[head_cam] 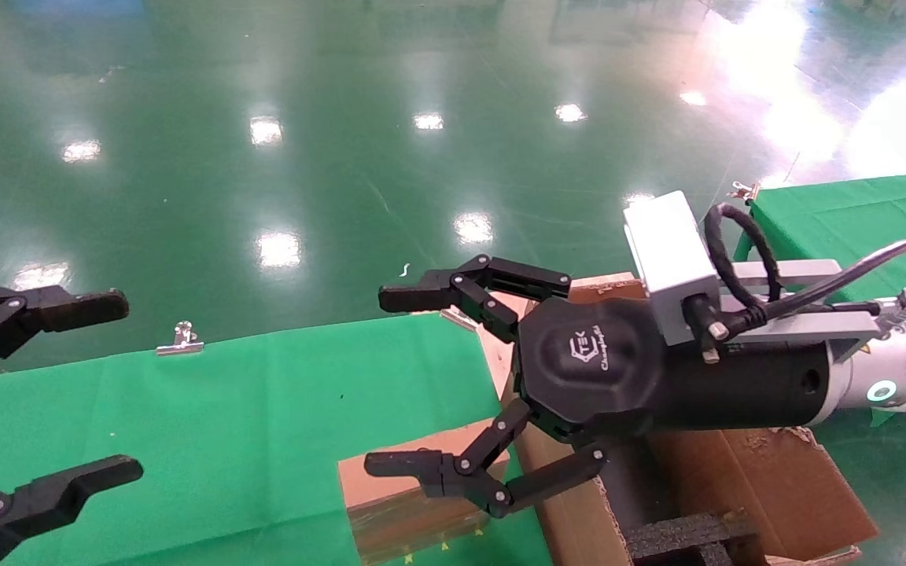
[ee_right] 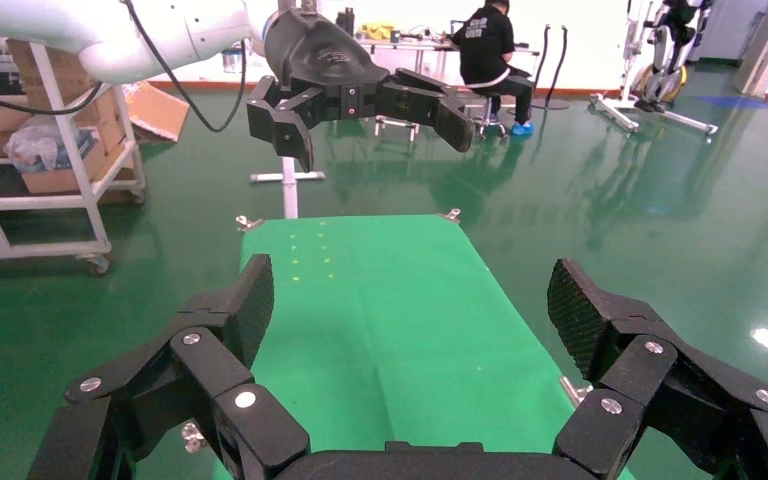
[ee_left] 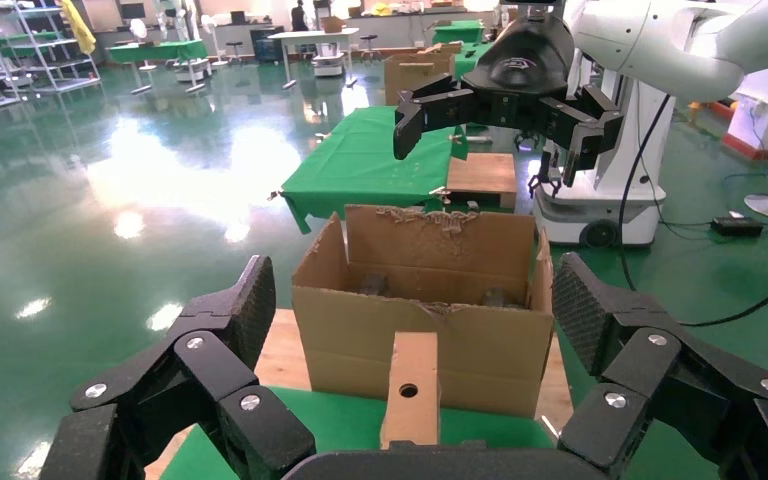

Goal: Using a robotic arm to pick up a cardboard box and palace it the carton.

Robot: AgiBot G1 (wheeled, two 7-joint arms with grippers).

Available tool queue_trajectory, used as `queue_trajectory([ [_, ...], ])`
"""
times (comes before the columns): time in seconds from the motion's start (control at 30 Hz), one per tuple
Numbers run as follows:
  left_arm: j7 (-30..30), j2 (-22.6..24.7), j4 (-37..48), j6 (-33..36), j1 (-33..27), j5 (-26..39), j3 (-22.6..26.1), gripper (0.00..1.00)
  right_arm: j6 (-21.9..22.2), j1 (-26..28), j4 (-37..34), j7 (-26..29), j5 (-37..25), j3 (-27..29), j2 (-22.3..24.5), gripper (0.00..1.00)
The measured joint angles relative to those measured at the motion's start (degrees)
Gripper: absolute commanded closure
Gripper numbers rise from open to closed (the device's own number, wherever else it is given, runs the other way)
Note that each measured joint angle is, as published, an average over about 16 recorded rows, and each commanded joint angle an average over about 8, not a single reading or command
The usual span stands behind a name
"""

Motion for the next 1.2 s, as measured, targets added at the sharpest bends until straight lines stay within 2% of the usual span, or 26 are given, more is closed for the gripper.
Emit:
queue_trajectory([
  [0.17,0.0,0.0,0.0,0.0,0.0,0.0,0.0,1.00,-0.5,0.9,-0.1,0.1,-1.5,-0.7,-0.1,0.00],
  [0.37,0.0,0.0,0.0,0.0,0.0,0.0,0.0,1.00,-2.2,5.1,-0.8,0.6,-7.6,-4.0,-1.0,0.00],
  [0.8,0.0,0.0,0.0,0.0,0.0,0.0,0.0,1.00,-5.0,20.7,-7.9,1.0,-27.3,-19.1,-8.4,0.00],
  [1.2,0.0,0.0,0.0,0.0,0.0,0.0,0.0,1.00,-4.8,28.7,-16.7,-2.1,-37.3,-31.0,-16.7,0.00],
])
